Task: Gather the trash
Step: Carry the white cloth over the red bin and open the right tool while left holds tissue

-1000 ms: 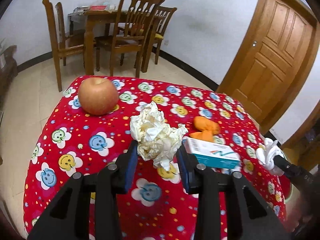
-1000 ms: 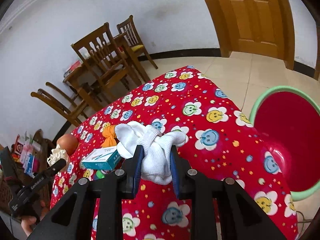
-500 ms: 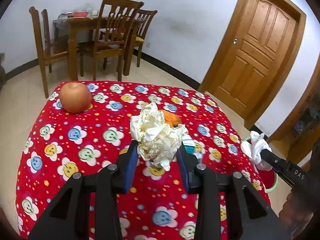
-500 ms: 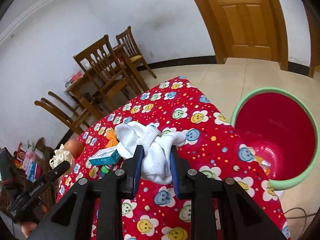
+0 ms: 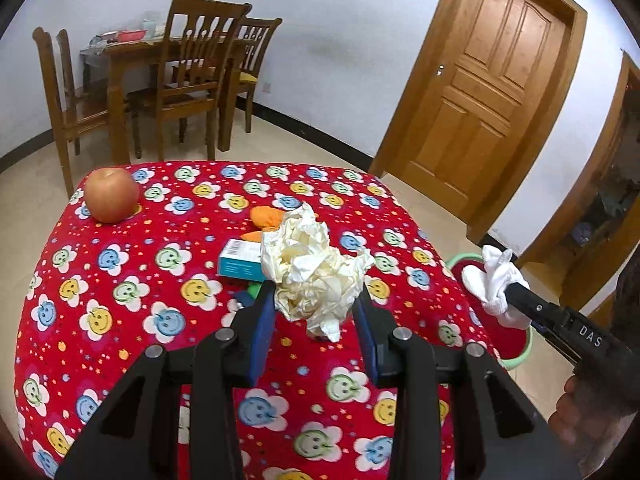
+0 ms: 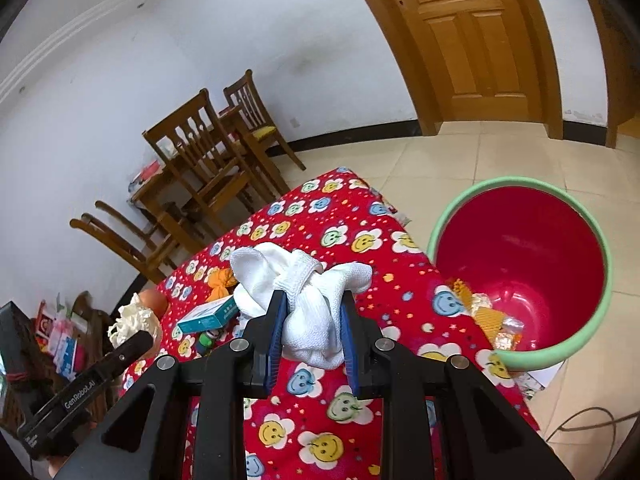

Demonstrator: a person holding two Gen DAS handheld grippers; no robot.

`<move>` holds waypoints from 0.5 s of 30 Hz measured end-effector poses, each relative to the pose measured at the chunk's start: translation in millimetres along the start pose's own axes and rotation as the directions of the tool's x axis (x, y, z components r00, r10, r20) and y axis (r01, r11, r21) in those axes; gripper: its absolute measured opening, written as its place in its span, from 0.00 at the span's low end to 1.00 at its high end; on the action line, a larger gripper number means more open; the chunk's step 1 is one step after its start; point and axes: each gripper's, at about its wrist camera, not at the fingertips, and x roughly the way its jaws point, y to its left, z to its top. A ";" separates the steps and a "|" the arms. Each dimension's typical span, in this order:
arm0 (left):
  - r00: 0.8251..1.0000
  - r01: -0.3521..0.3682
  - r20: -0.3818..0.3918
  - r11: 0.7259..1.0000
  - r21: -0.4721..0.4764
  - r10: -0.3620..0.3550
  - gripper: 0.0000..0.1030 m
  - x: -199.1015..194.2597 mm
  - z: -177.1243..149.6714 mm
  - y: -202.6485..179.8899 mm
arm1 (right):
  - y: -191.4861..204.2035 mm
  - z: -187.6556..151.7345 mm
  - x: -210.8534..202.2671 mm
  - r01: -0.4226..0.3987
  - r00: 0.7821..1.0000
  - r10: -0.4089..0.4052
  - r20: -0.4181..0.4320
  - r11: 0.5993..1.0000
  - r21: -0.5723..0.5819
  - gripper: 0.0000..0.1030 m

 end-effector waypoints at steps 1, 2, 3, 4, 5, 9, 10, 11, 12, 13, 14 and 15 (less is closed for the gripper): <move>1.000 0.004 -0.001 1.000 0.002 -0.004 0.37 -0.9 -0.9 -2.3 | -2.7 -0.1 -2.9 0.001 1.000 -0.001 0.005 1.000 0.006 0.25; 1.000 0.009 -0.002 1.000 0.006 -0.009 0.37 -1.6 -1.6 -6.2 | -4.8 0.0 -5.3 0.002 1.000 -0.002 0.009 1.000 0.010 0.25; 1.000 0.012 -0.002 1.000 0.009 -0.012 0.37 -2.3 -2.2 -9.4 | -7.2 0.2 -7.9 0.004 1.000 -0.004 0.014 1.000 0.015 0.25; 1.000 0.016 -0.003 1.000 0.013 -0.016 0.37 -2.6 -2.6 -12.3 | -9.9 0.3 -10.9 0.005 1.000 -0.006 0.019 1.000 0.021 0.25; 1.000 0.019 -0.005 1.000 0.017 -0.019 0.37 -2.6 -3.2 -15.6 | -12.5 0.2 -13.7 0.006 1.000 -0.007 0.024 1.000 0.027 0.25; 0.999 0.035 -0.014 0.999 0.032 -0.035 0.37 -1.7 -4.9 -30.0 | -23.1 0.2 -23.5 0.014 0.999 -0.016 0.037 0.999 0.046 0.25; 0.999 0.038 -0.014 0.999 0.033 -0.038 0.37 -1.6 -5.3 -32.6 | -26.4 0.5 -26.1 0.017 0.999 -0.019 0.041 0.999 0.052 0.25; 0.999 0.044 -0.016 0.998 0.037 -0.044 0.37 -1.1 -5.9 -37.1 | -29.1 0.7 -28.5 0.020 0.999 -0.022 0.044 0.998 0.057 0.25; 0.999 0.048 -0.018 0.998 0.041 -0.048 0.37 -0.9 -6.5 -40.7 | -32.3 1.1 -30.8 0.024 0.998 -0.027 0.048 0.998 0.063 0.25; 0.999 0.051 -0.019 0.998 0.045 -0.050 0.37 -0.7 -7.0 -43.5 | -35.7 1.6 -33.4 0.027 0.998 -0.031 0.052 0.997 0.068 0.25; 0.998 0.055 -0.021 0.997 0.050 -0.054 0.37 0.3 -7.6 -47.4 | -38.7 1.8 -35.0 0.031 0.998 -0.035 0.056 0.997 0.073 0.25; 0.998 0.059 -0.024 0.997 0.055 -0.058 0.37 1.2 -8.5 -51.6 | -42.7 2.3 -37.7 0.036 0.997 -0.041 0.060 0.996 0.079 0.25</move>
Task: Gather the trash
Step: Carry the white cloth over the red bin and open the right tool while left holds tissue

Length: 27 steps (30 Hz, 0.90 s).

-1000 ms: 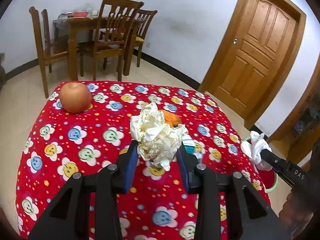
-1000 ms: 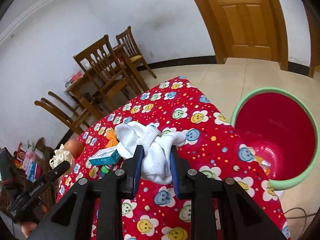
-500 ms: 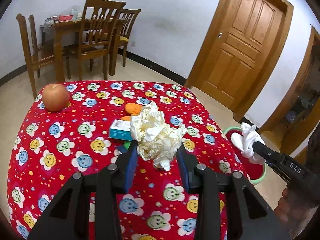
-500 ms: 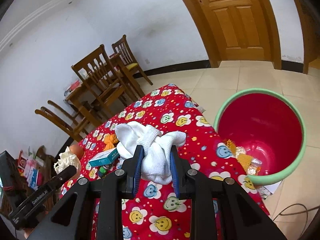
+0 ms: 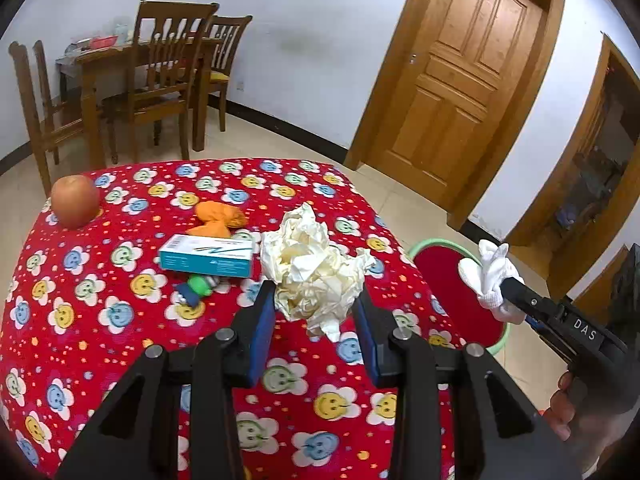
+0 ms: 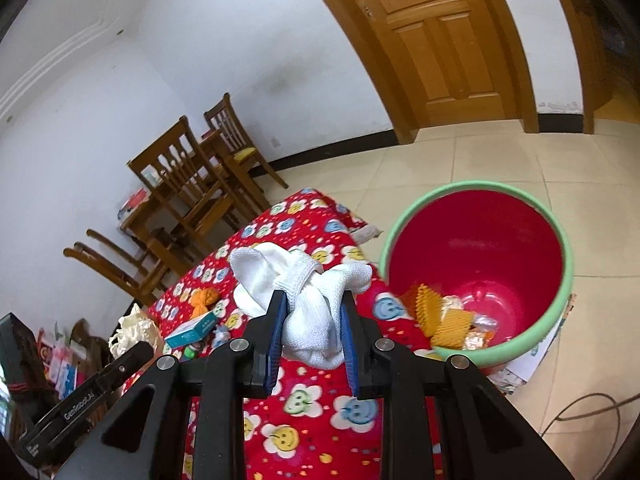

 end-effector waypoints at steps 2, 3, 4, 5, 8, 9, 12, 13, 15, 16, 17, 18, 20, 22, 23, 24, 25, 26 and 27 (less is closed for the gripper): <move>1.000 0.006 -0.006 1.000 0.008 -0.006 0.37 1.9 -0.7 -6.5 | -5.9 1.1 -2.3 0.008 1.000 -0.008 0.006 1.000 0.009 0.25; 1.000 0.011 -0.010 1.000 0.014 -0.011 0.37 3.4 -1.2 -10.8 | -10.2 1.8 -4.2 0.014 1.000 -0.014 0.010 1.000 0.016 0.25; 1.000 0.014 -0.013 1.000 0.017 -0.014 0.37 4.5 -1.4 -13.9 | -12.5 2.3 -4.9 0.018 1.000 -0.018 0.013 1.000 0.020 0.25; 1.000 0.018 -0.016 1.000 0.020 -0.017 0.37 6.1 -1.7 -17.0 | -16.1 2.7 -6.2 0.023 1.000 -0.024 0.017 0.999 0.028 0.25; 0.999 0.030 -0.027 0.999 0.025 -0.029 0.37 10.3 -2.0 -23.7 | -26.3 3.8 -8.5 0.036 0.999 -0.037 0.023 0.998 0.046 0.25; 0.999 0.032 -0.030 0.999 0.027 -0.032 0.37 11.2 -2.6 -26.1 | -29.4 3.5 -9.0 0.042 0.999 -0.044 0.024 0.998 0.053 0.25; 0.999 0.036 -0.039 0.999 0.038 -0.035 0.37 15.2 -4.2 -33.5 | -40.0 2.9 -10.1 0.059 0.998 -0.061 0.022 0.996 0.070 0.25; 0.998 0.038 -0.043 0.998 0.041 -0.037 0.37 16.6 -4.9 -35.7 | -43.0 2.7 -10.0 0.064 0.998 -0.066 0.021 0.995 0.075 0.25; 0.998 0.042 -0.049 0.998 0.048 -0.040 0.37 19.5 -5.7 -41.1 | -49.6 2.1 -9.3 0.074 0.997 -0.076 0.017 0.994 0.084 0.25; 0.998 0.044 -0.051 0.998 0.051 -0.041 0.37 20.0 -6.2 -43.1 | -52.5 1.7 -8.8 0.080 0.997 -0.082 0.015 0.993 0.089 0.25; 0.998 0.045 -0.053 0.997 0.055 -0.042 0.37 20.8 -6.7 -45.5 | -55.2 1.2 -8.7 0.086 0.996 -0.088 0.013 0.992 0.094 0.26; 0.997 0.047 -0.056 0.997 0.059 -0.043 0.37 22.1 -7.1 -48.1 | -57.8 0.5 -9.0 0.093 0.995 -0.095 0.014 0.991 0.096 0.26; 0.997 0.051 -0.062 0.996 0.067 -0.047 0.37 24.7 -7.9 -52.6 | -62.8 0.3 -10.1 0.109 0.994 -0.111 0.016 0.989 0.097 0.26; 0.997 0.054 -0.067 0.996 0.075 -0.049 0.37 28.3 -8.0 -55.7 | -69.4 -0.3 -10.3 0.128 0.991 -0.130 0.017 0.986 0.103 0.26; 0.996 0.056 -0.071 0.995 0.079 -0.050 0.37 29.9 -8.4 -58.0 | -71.8 -0.7 -10.0 0.135 0.990 -0.138 0.015 0.985 0.108 0.26; 0.996 0.058 -0.075 0.995 0.083 -0.052 0.37 31.9 -8.9 -60.6 | -76.3 -1.0 -9.4 0.145 0.989 -0.147 0.012 0.983 0.116 0.26; 0.995 0.061 -0.080 0.994 0.088 -0.054 0.37 33.9 -9.4 -63.1 | -79.6 -0.7 -8.7 0.152 0.988 -0.154 0.009 0.981 0.121 0.27; 0.995 0.063 -0.084 0.994 0.092 -0.055 0.37 36.4 -9.7 -64.9 | -83.3 -0.5 -7.8 0.159 0.987 -0.161 0.005 0.979 0.127 0.27; 0.995 0.064 -0.088 0.993 0.096 -0.056 0.37 38.1 -10.3 -67.4 | -87.3 -0.7 -6.7 0.166 0.986 -0.167 0.000 0.977 0.134 0.27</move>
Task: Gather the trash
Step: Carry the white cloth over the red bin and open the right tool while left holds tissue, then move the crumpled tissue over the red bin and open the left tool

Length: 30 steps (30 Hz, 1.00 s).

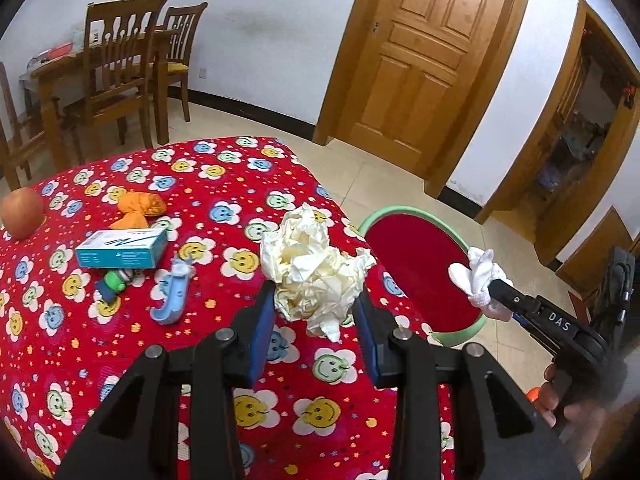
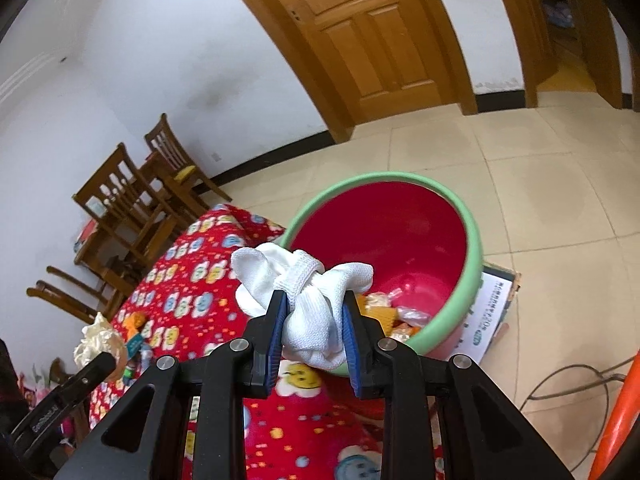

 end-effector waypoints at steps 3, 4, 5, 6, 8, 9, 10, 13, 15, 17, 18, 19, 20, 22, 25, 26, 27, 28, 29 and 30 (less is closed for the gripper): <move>1.000 0.005 -0.007 1.000 0.011 -0.005 0.37 4.6 -0.3 -5.9 | -10.0 0.4 4.9 0.017 1.000 -0.017 -0.014 1.000 0.020 0.28; 1.000 0.006 -0.010 1.000 0.015 -0.006 0.37 6.3 -0.3 -8.3 | -11.7 0.4 5.6 0.021 1.000 -0.020 -0.018 0.999 0.024 0.29; 1.000 0.008 -0.013 1.000 0.019 -0.008 0.37 8.0 -0.3 -10.3 | -13.9 0.4 6.6 0.023 0.999 -0.023 -0.022 0.999 0.030 0.30; 1.000 0.010 -0.016 1.000 0.022 -0.010 0.37 9.5 -0.2 -12.4 | -15.6 0.3 7.1 0.024 0.999 -0.023 -0.025 0.999 0.034 0.31; 1.000 0.012 -0.023 0.999 0.031 -0.011 0.37 12.9 0.1 -16.7 | -19.4 0.5 8.2 0.026 0.999 -0.025 -0.026 0.999 0.043 0.35; 1.000 0.013 -0.025 0.999 0.035 -0.012 0.37 14.5 0.3 -18.3 | -20.9 0.7 8.4 0.028 0.999 -0.026 -0.025 0.999 0.046 0.36; 1.000 0.015 -0.028 0.999 0.040 -0.014 0.37 16.2 0.4 -20.7 | -22.6 0.9 8.6 0.027 0.999 -0.026 -0.024 0.998 0.050 0.37; 0.999 0.019 -0.035 0.999 0.050 -0.018 0.37 21.1 0.5 -25.7 | -25.4 2.6 7.9 0.023 1.000 -0.022 -0.016 0.998 0.056 0.37; 0.999 0.026 -0.041 0.998 0.057 -0.023 0.37 24.9 0.7 -29.8 | -26.2 3.3 7.4 0.024 1.000 -0.023 -0.011 0.998 0.055 0.37; 0.998 0.031 -0.047 0.998 0.061 -0.028 0.37 28.1 1.0 -32.8 | -27.7 4.0 5.7 0.022 1.000 -0.022 -0.006 0.998 0.055 0.37; 0.998 0.036 -0.052 0.997 0.065 -0.033 0.37 30.4 0.8 -35.3 | -28.8 4.4 4.4 0.021 1.000 -0.020 -0.003 0.998 0.058 0.37; 0.998 0.040 -0.054 0.997 0.067 -0.037 0.37 31.5 0.8 -36.8 | -30.0 4.7 3.0 0.018 1.000 -0.018 -0.002 0.998 0.061 0.37; 0.998 0.047 -0.056 0.996 0.071 -0.043 0.37 33.1 0.5 -38.8 | -30.6 4.8 1.6 0.016 1.000 -0.016 0.001 0.998 0.062 0.37; 0.997 0.056 -0.062 0.995 0.080 -0.051 0.37 37.0 -0.3 -43.0 | -31.1 5.3 -2.4 0.015 1.000 -0.016 0.009 0.998 0.059 0.37; 0.995 0.072 -0.072 0.993 0.094 -0.066 0.37 44.2 -1.0 -50.5 | -33.5 5.5 -8.2 0.023 0.999 -0.024 0.021 0.998 0.052 0.37; 0.995 0.078 -0.074 0.992 0.099 -0.070 0.37 46.7 -0.9 -52.8 | -33.7 5.7 -10.2 0.025 0.999 -0.026 0.026 0.998 0.051 0.37; 0.994 0.083 -0.077 0.991 0.105 -0.075 0.37 49.5 -0.8 -56.0 | -34.2 5.7 -12.3 0.028 0.999 -0.029 0.032 0.998 0.049 0.38; 0.994 0.086 -0.078 0.990 0.110 -0.078 0.37 51.2 -0.9 -58.4 | -34.7 5.5 -14.4 0.034 0.999 -0.036 0.039 0.998 0.045 0.40; 0.994 0.090 -0.079 0.989 0.115 -0.081 0.37 53.6 -0.5 -60.9 | -35.3 5.4 -16.1 0.040 0.998 -0.042 0.045 0.998 0.042 0.41; 0.993 0.094 -0.081 0.988 0.122 -0.085 0.37 56.5 -0.1 -63.9 | -36.3 5.1 -18.3 0.047 0.997 -0.049 0.054 0.998 0.040 0.42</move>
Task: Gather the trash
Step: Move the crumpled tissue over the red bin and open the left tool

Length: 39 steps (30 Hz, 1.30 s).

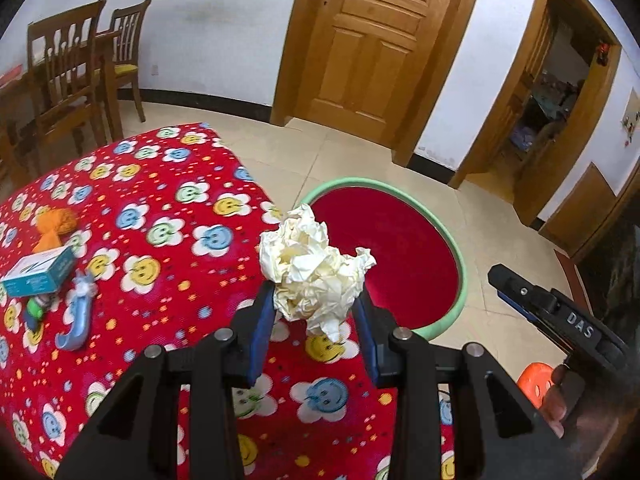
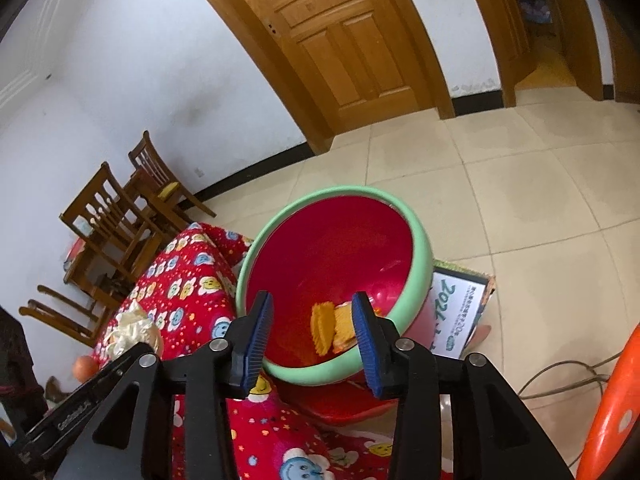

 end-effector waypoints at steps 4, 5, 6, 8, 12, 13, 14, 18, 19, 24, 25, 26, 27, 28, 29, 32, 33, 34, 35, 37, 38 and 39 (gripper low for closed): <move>1.000 0.005 -0.011 1.000 0.025 -0.005 0.37 11.9 3.1 -8.6 | -5.3 0.0 -4.3 0.019 1.000 -0.019 0.014 1.000 0.003 0.43; 1.000 0.008 -0.014 1.000 0.030 -0.008 0.37 16.0 4.0 -10.8 | -6.7 0.0 -5.2 0.023 1.000 -0.023 0.017 1.000 0.006 0.43; 1.000 0.008 -0.019 0.999 0.034 -0.007 0.37 19.6 4.8 -12.8 | -8.6 -0.1 -6.1 0.027 0.999 -0.027 0.022 1.000 0.010 0.44; 1.000 0.009 -0.026 0.999 0.041 -0.007 0.37 25.7 6.3 -15.9 | -12.9 -0.4 -7.6 0.039 0.999 -0.040 0.032 0.999 0.019 0.48; 0.999 0.003 -0.032 0.998 0.061 -0.001 0.37 38.7 9.0 -23.1 | -21.1 -0.1 -5.6 0.048 0.998 -0.049 0.029 0.998 0.036 0.48; 0.999 0.003 -0.035 0.998 0.065 0.000 0.37 41.8 9.9 -24.7 | -22.8 -0.1 -5.7 0.049 0.998 -0.050 0.027 0.998 0.040 0.48; 0.999 0.003 -0.040 0.998 0.070 0.000 0.37 44.9 10.6 -26.3 | -24.9 0.0 -5.6 0.050 0.998 -0.051 0.026 0.998 0.046 0.48; 0.999 -0.013 -0.049 0.996 0.087 0.018 0.41 54.5 14.0 -32.8 | -30.4 0.0 -7.0 0.052 0.998 -0.054 0.027 0.997 0.062 0.48; 0.999 -0.016 -0.050 0.996 0.088 0.021 0.44 55.2 14.1 -33.7 | -30.8 0.2 -7.4 0.053 0.998 -0.054 0.028 0.997 0.065 0.48; 0.998 -0.025 -0.051 0.997 0.079 0.029 0.54 54.4 12.6 -37.6 | -34.9 1.4 -9.6 0.054 0.998 -0.057 0.031 0.996 0.074 0.48; 0.998 -0.027 -0.049 0.997 0.078 0.031 0.55 53.8 12.2 -37.9 | -35.5 1.5 -9.6 0.055 0.998 -0.057 0.031 0.996 0.075 0.48; 0.998 -0.028 -0.048 0.997 0.078 0.032 0.56 53.1 11.8 -38.4 | -35.9 1.4 -9.6 0.055 0.998 -0.057 0.031 0.996 0.076 0.49; 0.998 -0.029 -0.047 0.996 0.079 0.032 0.56 52.3 11.5 -38.7 | -36.2 1.3 -9.7 0.054 0.998 -0.057 0.031 0.996 0.077 0.49; 0.998 -0.027 -0.048 0.996 0.079 0.031 0.56 52.6 11.6 -38.8 | -36.3 1.1 -9.8 0.054 0.998 -0.056 0.030 0.995 0.078 0.49; 0.998 -0.023 -0.048 0.997 0.079 0.027 0.56 50.9 11.0 -38.8 | -36.4 1.0 -9.7 0.054 0.998 -0.057 0.031 0.995 0.079 0.49; 0.999 -0.021 -0.041 0.997 0.076 0.024 0.56 45.7 9.7 -38.2 | -35.0 0.8 -9.9 0.050 0.998 -0.053 0.030 0.996 0.078 0.49; 0.999 -0.022 -0.038 0.997 0.074 0.024 0.56 43.2 9.4 -37.0 | -33.9 0.3 -10.2 0.050 0.998 -0.052 0.030 0.996 0.076 0.49; 0.999 -0.022 -0.036 0.997 0.070 0.025 0.56 41.3 9.3 -35.0 | -32.6 0.3 -10.2 0.048 0.998 -0.050 0.030 0.996 0.074 0.49; 0.999 -0.024 -0.034 0.998 0.064 0.026 0.56 37.9 8.7 -32.7 | -32.0 0.1 -10.1 0.046 0.998 -0.048 0.029 0.996 0.072 0.49; 0.999 -0.028 -0.030 0.998 0.052 0.029 0.56 32.8 8.2 -28.8 | -28.7 -0.7 -10.6 0.042 0.999 -0.044 0.027 0.997 0.067 0.49; 0.999 -0.031 -0.025 0.999 0.044 0.032 0.56 28.6 7.7 -25.6 | -26.8 -1.4 -11.0 0.038 0.999 -0.040 0.027 0.997 0.064 0.49; 0.999 -0.035 -0.021 0.999 0.039 0.035 0.56 25.9 7.3 -22.9 | -25.8 -1.8 -11.4 0.035 0.999 -0.037 0.026 0.997 0.061 0.49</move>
